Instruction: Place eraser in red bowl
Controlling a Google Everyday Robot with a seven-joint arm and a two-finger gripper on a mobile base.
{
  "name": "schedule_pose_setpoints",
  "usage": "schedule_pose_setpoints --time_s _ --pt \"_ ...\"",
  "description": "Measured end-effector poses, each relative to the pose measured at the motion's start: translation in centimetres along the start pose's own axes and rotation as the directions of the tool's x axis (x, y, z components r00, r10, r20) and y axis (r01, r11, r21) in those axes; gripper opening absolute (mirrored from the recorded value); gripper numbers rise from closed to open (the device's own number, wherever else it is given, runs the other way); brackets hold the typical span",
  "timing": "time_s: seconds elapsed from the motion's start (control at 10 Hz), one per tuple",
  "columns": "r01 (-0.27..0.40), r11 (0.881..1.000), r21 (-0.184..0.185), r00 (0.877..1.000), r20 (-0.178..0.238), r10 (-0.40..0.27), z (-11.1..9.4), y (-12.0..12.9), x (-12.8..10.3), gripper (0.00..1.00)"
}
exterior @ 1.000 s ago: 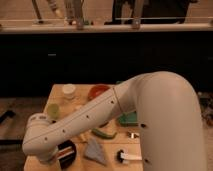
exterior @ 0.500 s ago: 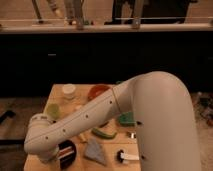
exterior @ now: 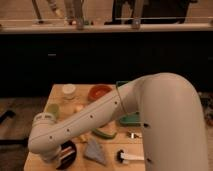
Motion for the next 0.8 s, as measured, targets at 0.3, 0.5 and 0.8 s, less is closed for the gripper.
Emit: schedule_pose_setpoints --time_s 0.3,0.5,0.8 --pt "0.006 0.999 0.038 1.0 0.022 -0.007 -1.3 0.0 -0.1 0.0" --pt "0.009 0.998 0.062 0.999 0.038 -0.012 -2.1 0.0 -0.2 0.0" --pt "0.02 0.996 0.092 0.998 0.06 -0.025 -3.0 0.0 -0.6 0.0"
